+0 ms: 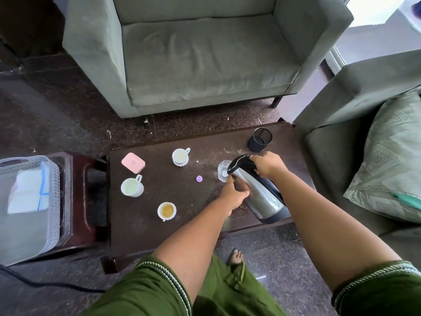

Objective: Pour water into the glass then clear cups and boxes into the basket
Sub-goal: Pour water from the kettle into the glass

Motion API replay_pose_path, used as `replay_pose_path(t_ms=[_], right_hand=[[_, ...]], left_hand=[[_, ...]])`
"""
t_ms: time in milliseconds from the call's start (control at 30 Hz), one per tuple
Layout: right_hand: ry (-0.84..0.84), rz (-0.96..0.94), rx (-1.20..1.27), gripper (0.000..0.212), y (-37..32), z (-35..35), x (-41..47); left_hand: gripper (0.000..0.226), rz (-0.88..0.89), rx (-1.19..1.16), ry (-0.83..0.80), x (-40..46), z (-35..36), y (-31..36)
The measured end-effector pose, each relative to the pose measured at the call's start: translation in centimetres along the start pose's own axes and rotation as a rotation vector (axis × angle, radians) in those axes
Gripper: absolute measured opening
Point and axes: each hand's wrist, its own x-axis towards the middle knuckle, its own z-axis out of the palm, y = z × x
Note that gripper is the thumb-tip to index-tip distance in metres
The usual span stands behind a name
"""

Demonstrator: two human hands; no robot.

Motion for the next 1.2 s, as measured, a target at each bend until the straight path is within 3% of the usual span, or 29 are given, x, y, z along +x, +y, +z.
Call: replay_pose_path(t_ms=[533, 633, 1000, 1200], right_hand=[[0.011, -0.033, -0.043, 0.022, -0.1, 0.2, 0.2], [-0.013, -0.015, -0.018, 0.012, -0.3, -0.2, 0.3], [-0.055, -0.058, -0.114, 0.014, -1.5, -0.1, -0.8], [-0.031, -0.073, -0.238, 0.031, -1.6, -0.3, -1.1]], left_hand=[[0.085, -0.004, -0.040, -0.017, 0.0, 0.3, -0.2], [0.087, -0.007, -0.016, -0.020, -0.5, 0.2, 0.2], [0.084, -0.003, 0.066, 0.002, -1.2, 0.2, 0.2], [0.080, -0.028, 0.101, 0.022, -1.2, 0.6, 0.5]])
